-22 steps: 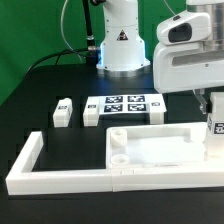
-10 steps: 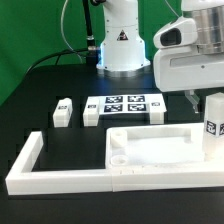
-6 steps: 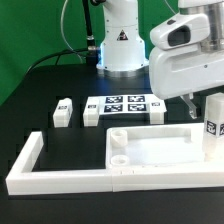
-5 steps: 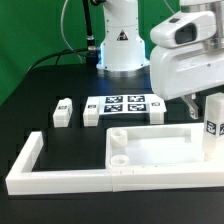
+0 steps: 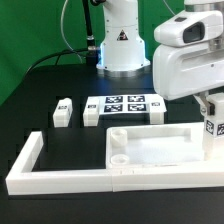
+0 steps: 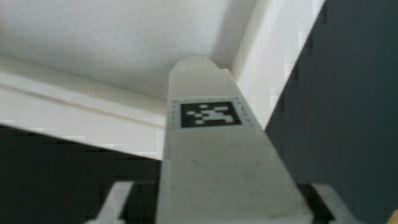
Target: Assemble desk
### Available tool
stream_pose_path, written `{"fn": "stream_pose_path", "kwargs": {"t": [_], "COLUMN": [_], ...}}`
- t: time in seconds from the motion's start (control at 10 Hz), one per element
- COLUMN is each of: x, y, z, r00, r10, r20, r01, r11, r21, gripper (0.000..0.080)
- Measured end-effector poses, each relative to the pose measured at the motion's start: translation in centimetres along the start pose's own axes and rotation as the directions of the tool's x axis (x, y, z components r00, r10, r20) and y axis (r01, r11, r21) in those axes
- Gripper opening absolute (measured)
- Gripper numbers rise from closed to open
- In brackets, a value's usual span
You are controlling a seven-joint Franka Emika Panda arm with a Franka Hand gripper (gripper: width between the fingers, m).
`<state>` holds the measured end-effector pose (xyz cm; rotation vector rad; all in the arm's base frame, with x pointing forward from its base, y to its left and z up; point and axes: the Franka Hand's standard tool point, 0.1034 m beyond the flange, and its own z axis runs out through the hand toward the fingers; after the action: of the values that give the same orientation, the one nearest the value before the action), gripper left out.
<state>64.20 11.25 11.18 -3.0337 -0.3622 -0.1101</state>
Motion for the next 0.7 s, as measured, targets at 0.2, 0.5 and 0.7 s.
{"fn": "stream_pose_path", "kwargs": {"t": [0.2, 0.5, 0.7], "x": [0.0, 0.0, 0.0], "y": [0.1, 0.7, 1.1], "z": [0.0, 0.0, 0.0], "r00": [0.985, 0.704, 0.528], "r10": [0.171, 0.710, 0.849], "r20": [-0.003, -0.003, 0.029], "r01": [-0.171, -0.710, -0.849], "r11": [0.985, 0.704, 0.527], "r21": [0.000, 0.016, 0.043], "gripper": [0.0290, 0.0290, 0.0291]}}
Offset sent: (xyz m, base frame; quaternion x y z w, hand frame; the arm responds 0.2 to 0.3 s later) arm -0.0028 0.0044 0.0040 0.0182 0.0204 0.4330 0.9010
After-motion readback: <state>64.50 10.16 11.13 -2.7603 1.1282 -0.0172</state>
